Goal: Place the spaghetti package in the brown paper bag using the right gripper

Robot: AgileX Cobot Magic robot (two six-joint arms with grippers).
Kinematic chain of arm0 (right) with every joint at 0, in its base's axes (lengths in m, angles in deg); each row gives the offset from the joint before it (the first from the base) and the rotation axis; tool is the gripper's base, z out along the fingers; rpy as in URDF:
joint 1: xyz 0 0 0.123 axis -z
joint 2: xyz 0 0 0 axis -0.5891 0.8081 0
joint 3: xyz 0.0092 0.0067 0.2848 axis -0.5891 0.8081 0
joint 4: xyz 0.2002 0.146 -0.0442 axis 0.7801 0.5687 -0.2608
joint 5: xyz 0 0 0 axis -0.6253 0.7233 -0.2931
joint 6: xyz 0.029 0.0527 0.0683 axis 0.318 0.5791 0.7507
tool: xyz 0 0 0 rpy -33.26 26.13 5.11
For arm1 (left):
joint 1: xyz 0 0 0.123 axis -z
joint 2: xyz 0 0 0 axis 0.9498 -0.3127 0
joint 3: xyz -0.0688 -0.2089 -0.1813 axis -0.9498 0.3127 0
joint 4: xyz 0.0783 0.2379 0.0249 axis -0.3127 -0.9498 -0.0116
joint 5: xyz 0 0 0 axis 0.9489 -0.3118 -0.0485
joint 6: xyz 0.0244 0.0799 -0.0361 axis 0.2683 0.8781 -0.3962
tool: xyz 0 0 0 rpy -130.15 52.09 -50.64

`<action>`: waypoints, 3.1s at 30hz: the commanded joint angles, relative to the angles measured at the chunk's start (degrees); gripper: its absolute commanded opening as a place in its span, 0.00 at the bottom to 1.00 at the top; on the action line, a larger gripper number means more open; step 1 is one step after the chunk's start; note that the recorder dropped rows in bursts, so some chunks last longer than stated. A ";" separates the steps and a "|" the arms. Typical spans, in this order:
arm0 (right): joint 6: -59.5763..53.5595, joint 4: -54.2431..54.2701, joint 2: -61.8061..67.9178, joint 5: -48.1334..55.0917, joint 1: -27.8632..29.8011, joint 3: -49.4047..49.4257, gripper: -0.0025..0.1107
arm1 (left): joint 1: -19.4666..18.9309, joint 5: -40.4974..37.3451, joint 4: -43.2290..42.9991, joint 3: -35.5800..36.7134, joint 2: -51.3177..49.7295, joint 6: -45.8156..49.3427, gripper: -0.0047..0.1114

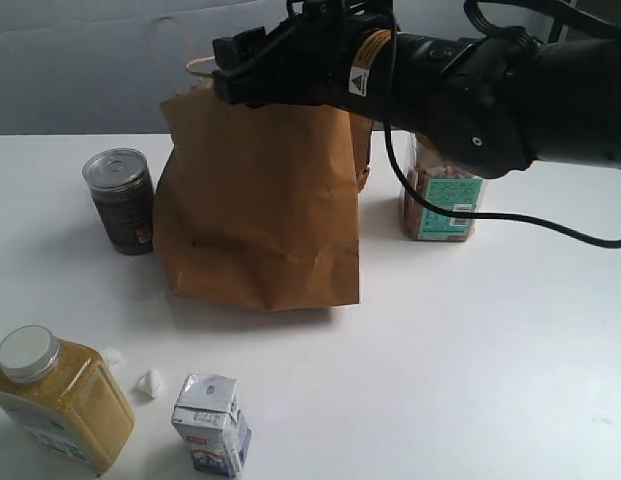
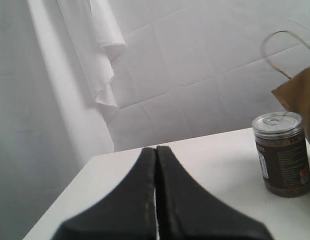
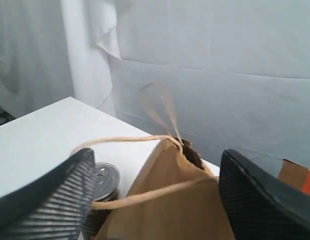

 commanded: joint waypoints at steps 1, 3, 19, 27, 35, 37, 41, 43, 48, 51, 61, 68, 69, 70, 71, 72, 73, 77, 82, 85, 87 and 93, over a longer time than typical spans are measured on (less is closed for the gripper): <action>-0.21 0.51 -0.32 -0.37 0.18 0.37 0.60 | -0.13 0.39 0.24 0.27 0.13 -0.21 0.04; -0.21 0.80 -0.44 -0.37 0.07 0.37 0.59 | -0.13 0.39 0.24 0.27 0.13 -0.21 0.04; -0.48 0.99 -24.03 14.72 0.23 4.53 0.05 | -0.13 0.39 0.24 0.27 0.13 -0.21 0.04; -5.21 3.07 -42.94 14.98 8.72 25.67 0.02 | -0.13 0.39 0.24 0.27 0.13 -0.21 0.04; -8.95 4.37 -63.84 15.58 21.86 47.81 0.02 | -0.13 0.39 0.24 0.27 0.13 -0.21 0.04; -9.09 5.79 -68.71 15.58 24.37 52.20 0.02 | -0.13 0.39 0.24 0.27 0.13 -0.21 0.04; -9.20 7.39 -78.18 15.58 28.30 60.46 0.02 | -0.13 0.39 0.24 0.27 0.13 -0.21 0.04; -9.79 8.04 -83.16 16.19 29.96 63.98 0.02 | -0.13 0.39 0.24 0.27 0.13 -0.21 0.04; -12.00 10.04 -94.69 21.54 33.10 69.50 0.02 | -0.13 0.39 0.24 0.27 0.13 -0.21 0.04; -12.23 10.08 -99.52 24.81 35.08 70.15 0.02 | -0.13 0.39 0.24 0.27 0.13 -0.21 0.04; -12.23 10.34 -99.52 24.33 37.32 70.15 0.02 | -0.13 0.27 0.24 0.27 0.13 -0.21 0.04; -10.95 13.23 -99.52 25.00 37.32 70.15 0.02 | -0.13 0.27 0.24 0.27 0.13 -0.21 0.04; -10.92 13.56 -99.52 25.00 37.32 70.15 0.02 | -0.13 0.27 0.24 0.27 0.13 -0.21 0.04; -10.92 14.19 -99.52 25.00 37.32 70.15 0.02 | -0.13 0.27 0.24 0.27 0.13 -0.21 0.04; -10.92 14.72 -99.52 25.13 37.32 70.15 0.02 | -0.13 0.27 0.24 0.27 0.13 -0.21 0.04; -10.92 15.47 -99.52 25.53 37.32 70.15 0.02 | -0.13 0.27 0.24 0.27 0.13 -0.21 0.04; -10.92 15.48 -99.52 25.57 37.32 70.15 0.02 | -0.13 0.27 0.24 0.27 0.13 -0.21 0.04; -10.92 15.48 -99.52 25.37 37.32 70.15 0.02 | -0.13 0.27 0.24 0.27 0.13 -0.21 0.04; -10.92 15.48 -99.52 25.37 37.32 70.15 0.02 | -0.13 0.27 0.24 0.27 0.13 -0.21 0.04; -10.82 15.48 -99.52 25.35 37.32 70.15 0.02 | -0.13 0.27 0.24 0.27 0.13 -0.21 0.04; -10.82 15.48 -99.52 25.35 37.32 70.15 0.02 | -0.13 0.27 0.24 0.27 0.13 -0.21 0.04; -10.82 15.48 -99.52 25.35 37.32 70.15 0.02 | -0.13 0.27 0.24 0.27 0.13 -0.21 0.04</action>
